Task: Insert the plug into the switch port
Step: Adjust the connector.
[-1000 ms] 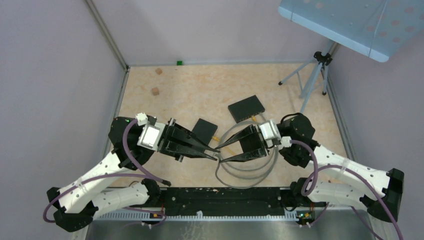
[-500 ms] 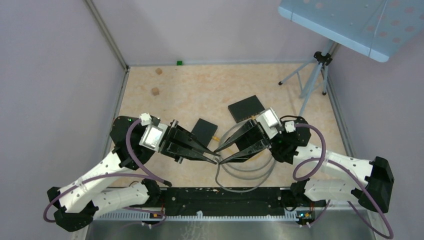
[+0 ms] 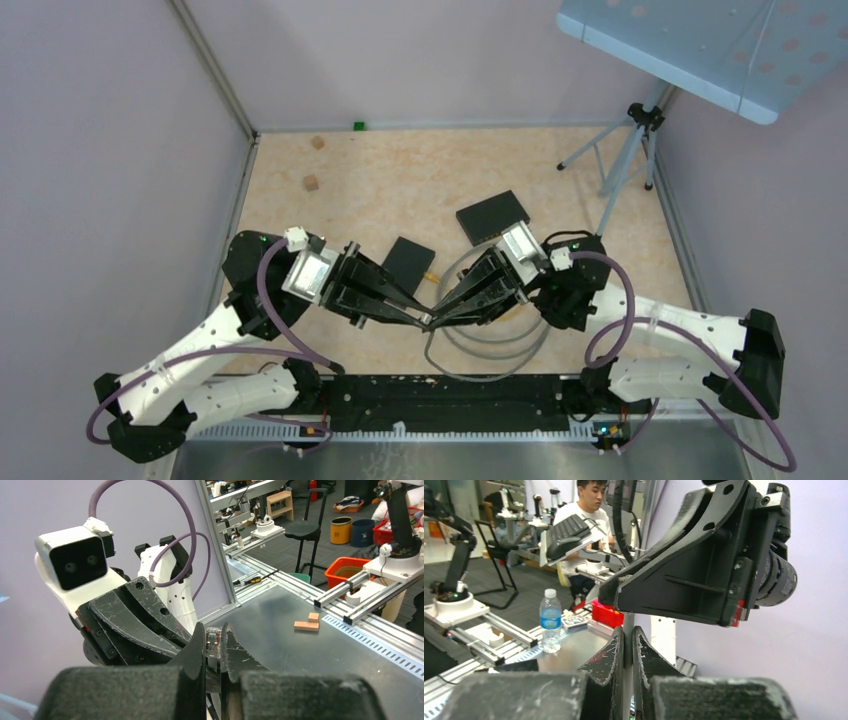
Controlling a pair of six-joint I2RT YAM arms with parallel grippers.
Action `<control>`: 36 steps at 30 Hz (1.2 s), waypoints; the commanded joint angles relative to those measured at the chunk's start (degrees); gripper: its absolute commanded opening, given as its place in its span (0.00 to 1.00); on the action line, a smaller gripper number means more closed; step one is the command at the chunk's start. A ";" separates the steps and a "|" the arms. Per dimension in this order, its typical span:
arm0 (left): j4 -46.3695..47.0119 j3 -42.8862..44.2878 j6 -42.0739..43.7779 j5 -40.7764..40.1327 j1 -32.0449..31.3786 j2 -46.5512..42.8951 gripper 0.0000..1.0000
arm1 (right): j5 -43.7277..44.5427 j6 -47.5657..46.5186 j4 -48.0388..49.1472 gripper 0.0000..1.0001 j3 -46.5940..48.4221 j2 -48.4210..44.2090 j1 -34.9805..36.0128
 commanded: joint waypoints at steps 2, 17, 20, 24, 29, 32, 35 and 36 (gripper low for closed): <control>1.00 0.10 0.73 -1.12 -0.03 -1.47 0.51 | 4.61 -8.10 -0.48 0.00 0.87 -1.53 1.08; 2.68 -5.95 3.58 -13.08 -0.03 -8.51 0.93 | 37.14 -41.46 -23.43 0.00 5.04 -8.16 9.75; 2.56 -6.19 4.57 -14.04 -0.03 -8.90 0.93 | 44.95 -48.02 -24.16 0.00 4.95 -8.29 14.83; 2.36 -6.19 5.26 -14.34 -0.03 -9.00 0.93 | 53.77 -56.57 -23.29 0.00 4.44 -8.22 21.41; 2.35 -6.10 5.29 -13.12 -0.03 -8.98 0.93 | 62.30 -67.00 -20.23 0.00 3.47 -7.28 28.39; 2.48 -6.10 5.55 -12.09 -0.03 -9.10 0.94 | 66.91 -74.50 -17.31 0.00 2.80 -5.93 31.77; 2.68 -6.10 5.56 -11.13 -0.03 -9.22 0.93 | 71.33 -82.00 -13.92 0.00 2.22 -4.20 34.85; 2.78 -5.94 5.48 -10.84 -0.03 -9.25 0.92 | 72.52 -84.33 -12.43 0.00 1.95 -3.60 35.55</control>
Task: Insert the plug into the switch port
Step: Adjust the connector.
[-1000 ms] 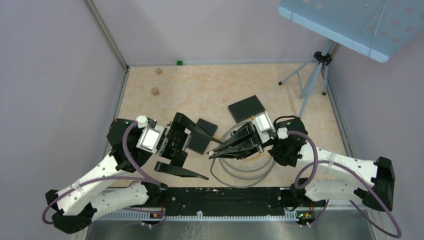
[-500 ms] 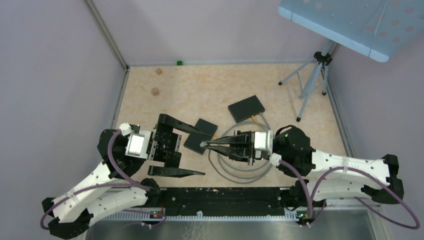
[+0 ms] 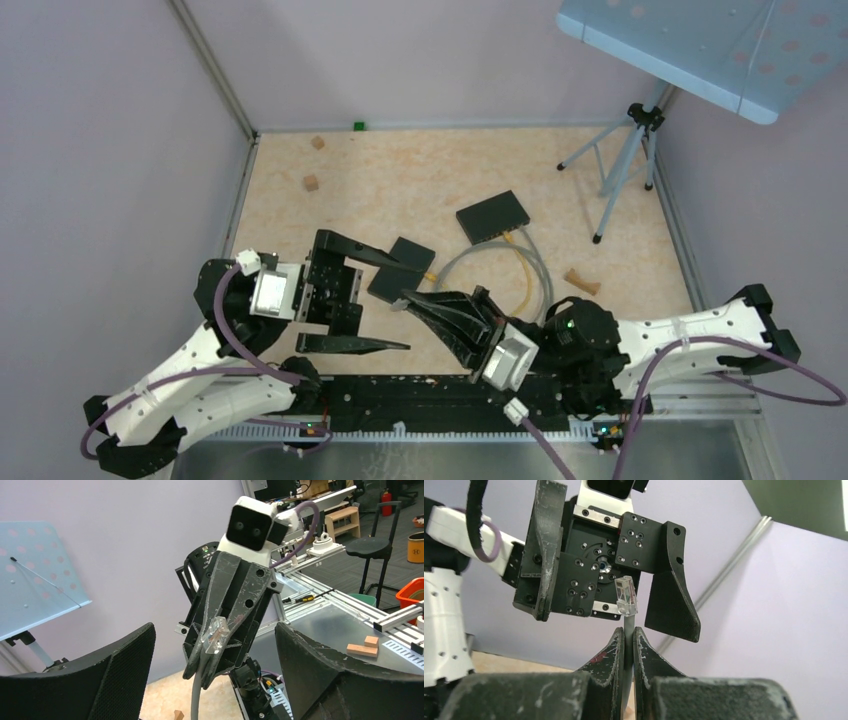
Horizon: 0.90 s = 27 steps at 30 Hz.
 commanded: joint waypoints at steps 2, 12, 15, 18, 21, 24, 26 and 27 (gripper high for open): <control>2.17 0.08 0.29 2.24 -0.12 -0.70 0.91 | 9.92 -18.44 11.23 0.00 -0.95 2.80 4.44; 1.94 -1.02 0.07 2.39 -0.12 -2.82 0.91 | 16.28 -41.96 26.05 0.00 -2.37 9.03 8.27; 1.84 -1.43 0.11 2.26 -0.10 -3.36 0.91 | 17.78 -47.17 29.06 0.00 -1.85 10.79 8.90; 1.53 -1.58 0.33 1.80 -0.12 -3.67 0.91 | 18.04 -49.37 29.69 0.00 -1.36 11.32 9.36; 1.39 -1.58 0.42 1.91 -0.12 -3.78 0.91 | 18.78 -52.91 29.59 0.00 -0.65 12.16 9.59; 1.15 -1.59 0.47 1.78 -0.13 -3.90 0.91 | 19.04 -56.50 31.16 0.00 -0.17 13.35 9.68; 1.17 -1.59 0.51 1.69 -0.12 -3.95 0.91 | 19.04 -58.42 32.44 0.00 -0.10 14.11 9.68; 1.13 -1.56 0.51 1.73 -0.12 -3.98 0.91 | 19.14 -59.52 32.69 0.00 -0.10 14.35 9.68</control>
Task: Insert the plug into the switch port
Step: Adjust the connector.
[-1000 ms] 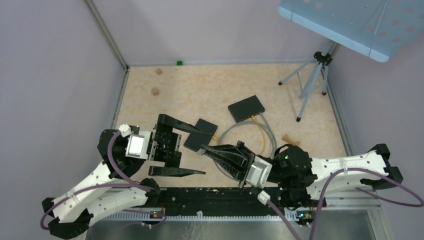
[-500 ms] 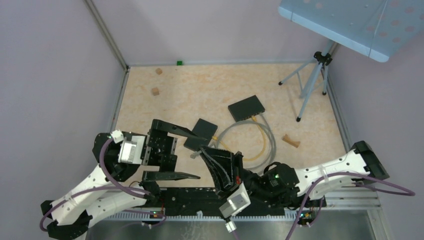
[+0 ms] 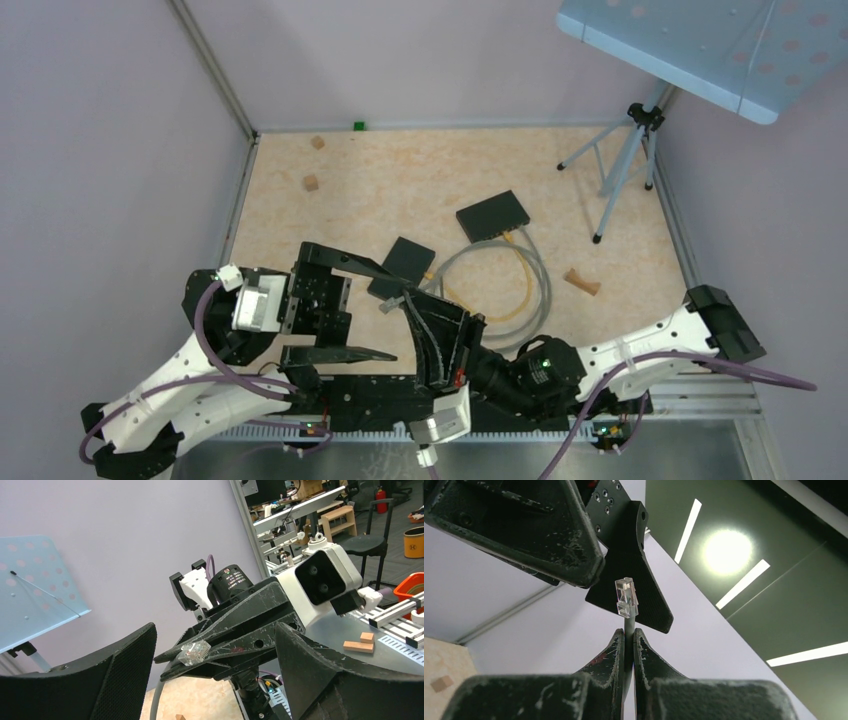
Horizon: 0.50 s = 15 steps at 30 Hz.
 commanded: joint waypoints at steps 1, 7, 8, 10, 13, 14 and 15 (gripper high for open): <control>0.82 -0.18 0.34 -0.22 -0.12 -0.65 0.91 | 0.81 -7.87 4.74 0.00 2.54 1.31 0.65; 0.73 -0.09 0.46 -0.54 -0.11 -0.80 0.91 | 1.02 -10.99 6.08 0.00 2.70 1.93 0.90; 0.73 -0.09 0.49 -0.73 -0.12 -0.86 0.91 | 1.02 -11.40 6.29 0.00 2.86 1.87 0.95; 0.66 -0.18 0.62 -1.19 -0.12 -0.86 0.90 | 1.09 -11.96 6.48 0.00 3.08 1.92 1.15; 0.51 -0.67 0.72 -6.12 -0.12 -1.42 0.90 | 1.69 -12.43 7.73 0.00 3.22 2.19 1.18; 0.74 -1.13 0.62 -9.31 -0.12 -1.81 0.91 | 1.99 -12.71 8.51 0.00 3.25 2.29 1.16; 0.96 -1.68 0.56 -12.57 -0.12 -2.14 0.91 | 2.27 -13.19 9.52 0.00 3.44 2.69 1.11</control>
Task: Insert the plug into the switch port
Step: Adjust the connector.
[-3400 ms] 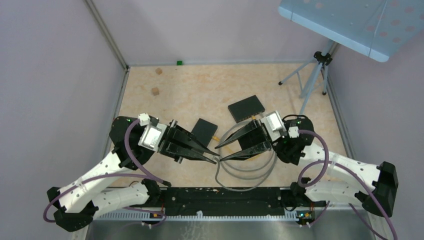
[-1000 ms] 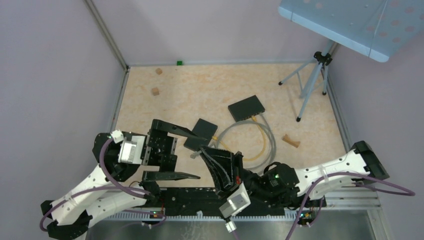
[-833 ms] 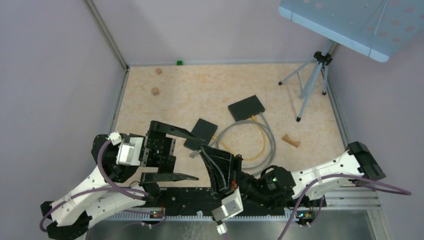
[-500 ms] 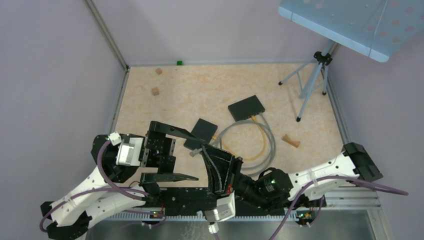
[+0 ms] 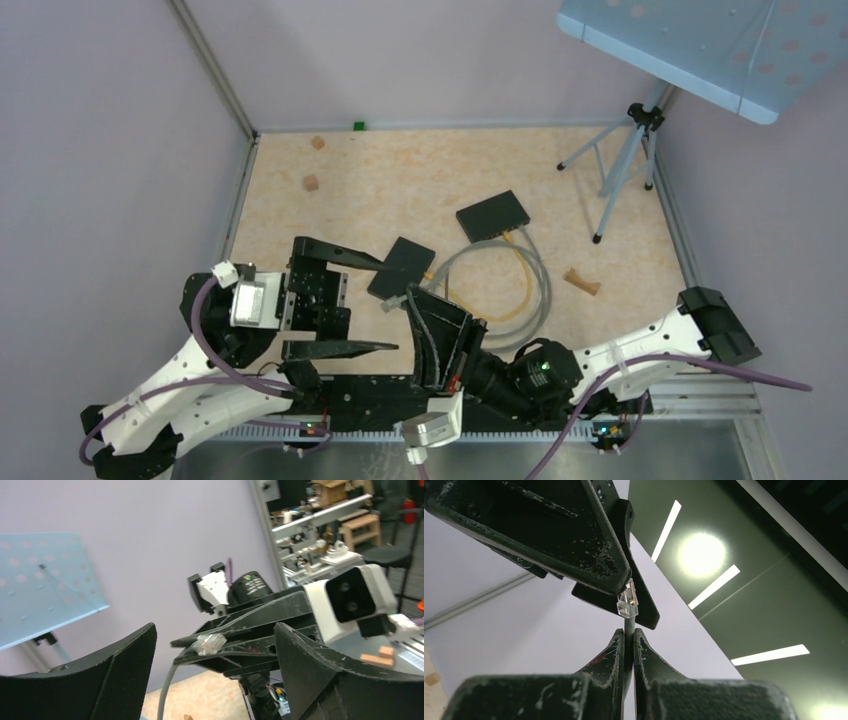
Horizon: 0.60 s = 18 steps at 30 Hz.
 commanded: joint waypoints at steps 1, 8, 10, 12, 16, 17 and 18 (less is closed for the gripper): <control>1.52 -2.28 0.14 -13.13 -0.08 -2.21 0.91 | 1.83 -3.68 6.34 0.00 3.61 0.96 0.52; 15.73 -10.10 -5.53 -22.57 -0.12 -5.68 0.78 | 3.13 -8.31 12.57 0.00 5.73 4.28 -2.41; 15.10 -9.15 -5.92 -21.24 -0.12 -4.65 0.76 | 2.65 -10.61 15.13 0.00 6.84 6.03 -3.22; 13.95 -7.89 -6.71 -20.63 -0.12 -3.44 0.77 | 2.46 -11.52 16.99 0.00 8.04 7.60 -3.77; 15.80 -7.59 -7.94 -19.53 -0.12 -2.61 0.79 | 3.12 -10.58 17.36 0.00 8.48 8.69 -4.43; 15.80 -7.45 -7.90 -19.44 -0.12 -2.79 0.79 | 3.59 -10.18 17.37 0.00 8.38 8.53 -4.46; 15.46 -7.40 -7.40 -19.37 -0.12 -3.09 0.79 | 4.11 -9.17 17.51 0.00 8.39 8.31 -4.46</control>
